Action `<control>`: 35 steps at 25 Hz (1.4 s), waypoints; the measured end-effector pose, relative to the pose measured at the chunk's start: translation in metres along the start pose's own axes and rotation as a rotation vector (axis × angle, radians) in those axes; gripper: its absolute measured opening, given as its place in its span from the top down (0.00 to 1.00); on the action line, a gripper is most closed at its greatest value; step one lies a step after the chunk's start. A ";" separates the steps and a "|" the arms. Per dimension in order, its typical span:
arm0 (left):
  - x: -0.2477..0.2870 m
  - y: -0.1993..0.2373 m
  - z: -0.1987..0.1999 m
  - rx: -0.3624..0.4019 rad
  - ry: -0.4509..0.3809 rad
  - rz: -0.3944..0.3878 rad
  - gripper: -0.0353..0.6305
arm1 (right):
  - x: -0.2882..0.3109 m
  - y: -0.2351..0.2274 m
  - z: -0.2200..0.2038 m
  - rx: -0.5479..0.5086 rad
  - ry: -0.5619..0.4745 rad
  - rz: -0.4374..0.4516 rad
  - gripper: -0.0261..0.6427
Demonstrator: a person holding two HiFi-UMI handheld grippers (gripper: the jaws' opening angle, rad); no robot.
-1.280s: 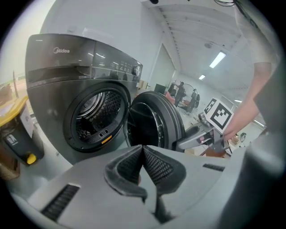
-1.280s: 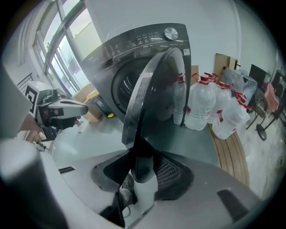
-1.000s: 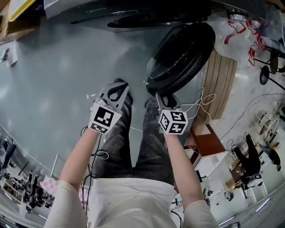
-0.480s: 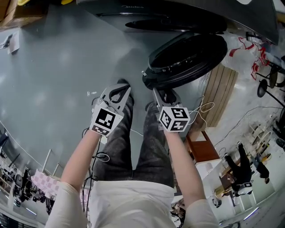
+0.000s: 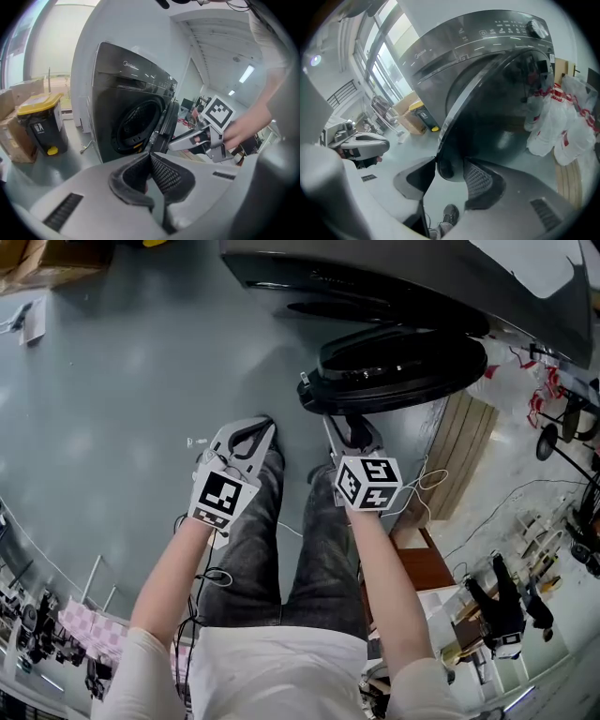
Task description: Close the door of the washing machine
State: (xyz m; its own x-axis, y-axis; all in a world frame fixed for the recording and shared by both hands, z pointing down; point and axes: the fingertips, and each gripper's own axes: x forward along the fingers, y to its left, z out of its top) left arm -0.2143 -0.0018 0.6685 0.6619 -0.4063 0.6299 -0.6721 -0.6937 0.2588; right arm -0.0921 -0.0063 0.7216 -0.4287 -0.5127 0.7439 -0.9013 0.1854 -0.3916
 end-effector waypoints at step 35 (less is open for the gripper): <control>-0.001 0.070 0.011 -0.098 -0.020 0.053 0.94 | 0.067 -0.010 0.146 -0.082 -0.253 -0.141 0.88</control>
State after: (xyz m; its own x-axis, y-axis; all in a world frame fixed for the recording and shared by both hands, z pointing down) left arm -0.2583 -0.0572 0.6781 0.6304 -0.4531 0.6304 -0.7350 -0.6097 0.2967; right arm -0.1023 -0.1649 0.6962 -0.2793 -0.7289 0.6251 -0.9572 0.1598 -0.2413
